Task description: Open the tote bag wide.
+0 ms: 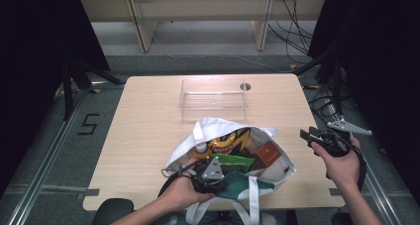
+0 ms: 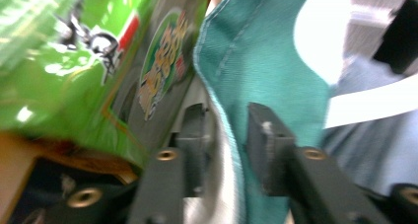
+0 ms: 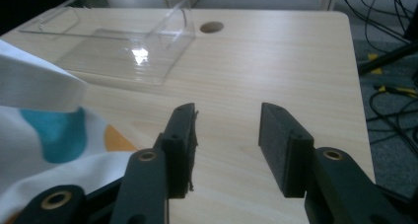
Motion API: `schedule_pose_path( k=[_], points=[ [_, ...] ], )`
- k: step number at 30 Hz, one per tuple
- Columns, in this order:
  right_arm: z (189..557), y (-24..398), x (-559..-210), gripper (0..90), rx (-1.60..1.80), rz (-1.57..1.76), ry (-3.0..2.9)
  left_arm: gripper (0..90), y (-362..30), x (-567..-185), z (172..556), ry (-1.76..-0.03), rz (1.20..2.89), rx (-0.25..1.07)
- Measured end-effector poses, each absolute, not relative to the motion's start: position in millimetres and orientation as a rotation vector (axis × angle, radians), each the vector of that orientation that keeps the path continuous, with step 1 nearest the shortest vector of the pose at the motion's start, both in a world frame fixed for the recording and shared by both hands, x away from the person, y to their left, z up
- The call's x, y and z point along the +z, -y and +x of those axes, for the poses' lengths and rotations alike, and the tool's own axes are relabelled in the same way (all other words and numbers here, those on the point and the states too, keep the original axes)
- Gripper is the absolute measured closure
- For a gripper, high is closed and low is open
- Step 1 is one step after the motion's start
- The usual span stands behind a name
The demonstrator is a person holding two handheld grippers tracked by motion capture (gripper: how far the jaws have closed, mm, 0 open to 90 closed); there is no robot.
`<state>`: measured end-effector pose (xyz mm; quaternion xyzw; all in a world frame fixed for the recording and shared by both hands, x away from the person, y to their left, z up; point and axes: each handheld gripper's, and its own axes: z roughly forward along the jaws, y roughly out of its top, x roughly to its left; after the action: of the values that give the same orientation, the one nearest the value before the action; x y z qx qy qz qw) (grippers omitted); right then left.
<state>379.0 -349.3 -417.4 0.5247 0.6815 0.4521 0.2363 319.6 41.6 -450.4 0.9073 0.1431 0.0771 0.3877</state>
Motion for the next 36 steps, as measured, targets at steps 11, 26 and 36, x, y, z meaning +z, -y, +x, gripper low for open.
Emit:
schedule_pose_path(
  k=[11,26,36],
  points=[
    [353,331,-377,72.9,1.346,1.297,-1.91,56.1,-107,-389,306,-0.466,2.073,0.367],
    [321,285,-335,65.9,1.489,1.031,-2.037,52.9,-135,-362,322,-0.464,1.974,0.607],
    [327,263,-344,65.4,1.477,0.984,-2.13,72.3,-135,-373,345,-0.479,2.092,0.551]
  ],
)
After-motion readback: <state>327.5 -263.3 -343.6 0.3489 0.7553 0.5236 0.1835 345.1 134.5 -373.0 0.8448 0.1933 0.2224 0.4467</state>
